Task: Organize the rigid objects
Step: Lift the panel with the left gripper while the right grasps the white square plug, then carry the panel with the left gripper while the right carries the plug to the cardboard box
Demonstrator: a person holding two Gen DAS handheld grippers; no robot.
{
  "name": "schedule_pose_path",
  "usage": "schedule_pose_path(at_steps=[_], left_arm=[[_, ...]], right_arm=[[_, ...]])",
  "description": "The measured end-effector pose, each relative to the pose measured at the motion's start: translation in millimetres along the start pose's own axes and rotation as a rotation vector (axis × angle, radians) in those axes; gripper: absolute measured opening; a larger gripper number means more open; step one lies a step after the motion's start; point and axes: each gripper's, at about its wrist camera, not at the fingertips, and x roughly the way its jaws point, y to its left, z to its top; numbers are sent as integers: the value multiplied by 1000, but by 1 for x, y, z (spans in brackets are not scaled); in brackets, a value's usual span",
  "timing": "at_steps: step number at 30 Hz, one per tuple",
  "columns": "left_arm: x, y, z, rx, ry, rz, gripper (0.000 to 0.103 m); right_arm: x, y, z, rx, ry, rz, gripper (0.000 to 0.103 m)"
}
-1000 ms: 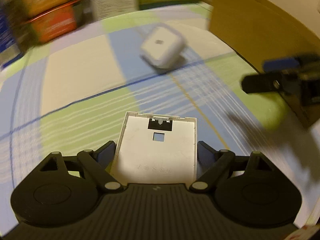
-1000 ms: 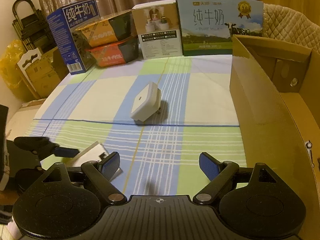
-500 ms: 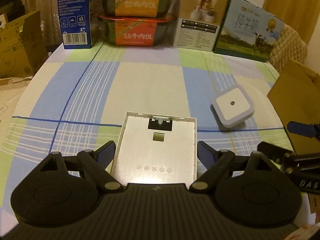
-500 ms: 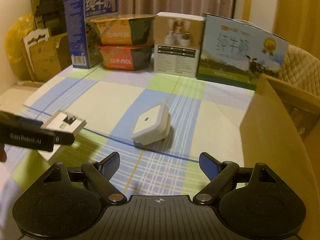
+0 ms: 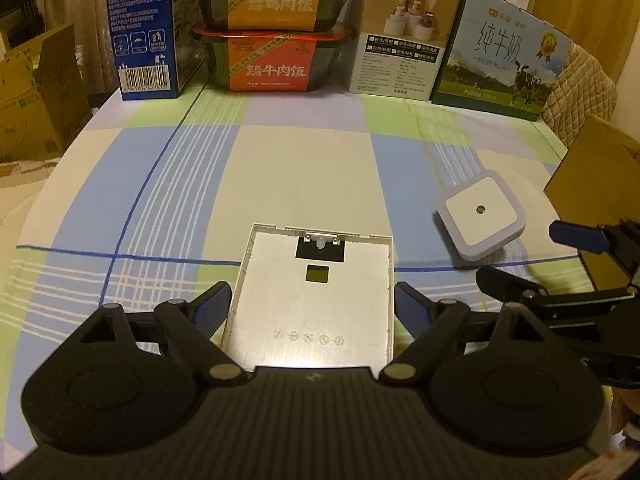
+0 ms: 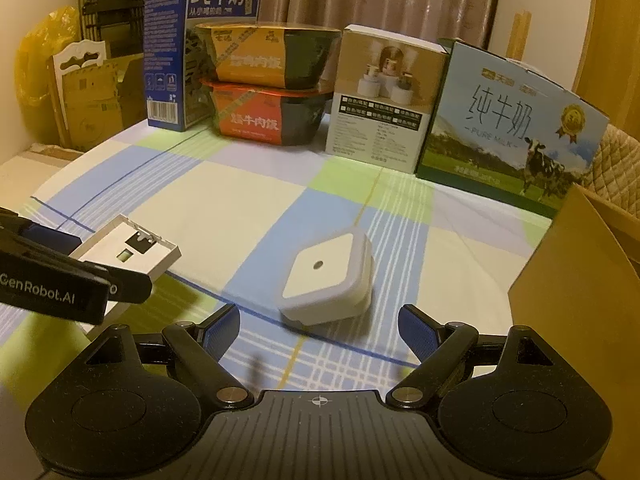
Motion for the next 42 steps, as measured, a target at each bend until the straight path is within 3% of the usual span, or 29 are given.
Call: schedule_pose_path(at_steps=[21, 27, 42], left_arm=[[0, 7, 2, -50, -22, -24, 84], [0, 6, 3, -58, -25, -32, 84], [3, 3, 2, -51, -19, -39, 84]], right_arm=[[33, 21, 0, -170, -36, -114, 83], [45, 20, 2, -189, -26, -135, 70], [40, 19, -1, -201, -58, -165, 64]])
